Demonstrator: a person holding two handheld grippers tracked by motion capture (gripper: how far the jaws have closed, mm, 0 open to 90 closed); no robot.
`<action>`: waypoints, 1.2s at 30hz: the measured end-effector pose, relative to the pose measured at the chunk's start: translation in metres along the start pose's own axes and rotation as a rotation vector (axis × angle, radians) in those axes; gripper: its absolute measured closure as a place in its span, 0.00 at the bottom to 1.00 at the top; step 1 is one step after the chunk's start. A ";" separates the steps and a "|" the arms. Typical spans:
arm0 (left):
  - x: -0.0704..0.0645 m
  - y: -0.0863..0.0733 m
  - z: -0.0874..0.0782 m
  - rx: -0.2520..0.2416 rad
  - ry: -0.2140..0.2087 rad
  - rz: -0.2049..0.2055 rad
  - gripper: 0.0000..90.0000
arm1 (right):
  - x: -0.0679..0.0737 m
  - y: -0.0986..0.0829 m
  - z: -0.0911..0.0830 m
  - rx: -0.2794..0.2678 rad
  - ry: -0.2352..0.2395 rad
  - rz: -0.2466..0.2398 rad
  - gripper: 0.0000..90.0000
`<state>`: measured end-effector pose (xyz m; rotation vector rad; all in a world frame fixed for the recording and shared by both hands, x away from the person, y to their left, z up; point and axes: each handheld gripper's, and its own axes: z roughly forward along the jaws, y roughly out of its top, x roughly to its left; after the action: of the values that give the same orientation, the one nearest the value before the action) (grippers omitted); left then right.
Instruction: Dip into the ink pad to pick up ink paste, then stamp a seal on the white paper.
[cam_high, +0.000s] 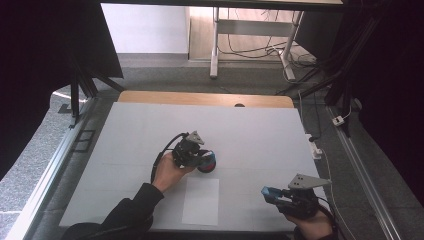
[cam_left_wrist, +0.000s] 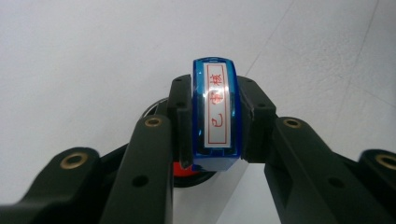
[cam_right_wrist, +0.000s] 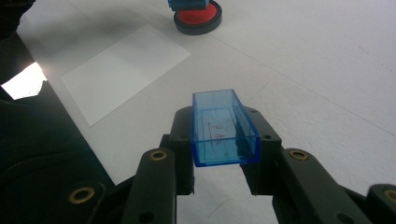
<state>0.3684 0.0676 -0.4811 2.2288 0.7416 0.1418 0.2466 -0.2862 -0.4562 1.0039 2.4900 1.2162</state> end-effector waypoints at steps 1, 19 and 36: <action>0.000 0.000 -0.001 -0.002 -0.004 -0.001 0.78 | 0.000 0.000 0.000 0.000 0.001 -0.001 0.76; -0.011 -0.002 -0.025 -0.031 -0.059 0.013 0.78 | 0.001 0.000 0.000 0.002 -0.001 -0.008 0.76; -0.017 -0.009 -0.047 -0.058 -0.078 0.001 0.78 | 0.001 0.000 0.000 0.000 0.004 -0.011 0.76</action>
<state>0.3346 0.0931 -0.4521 2.1672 0.6864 0.0752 0.2459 -0.2859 -0.4559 0.9880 2.4949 1.2160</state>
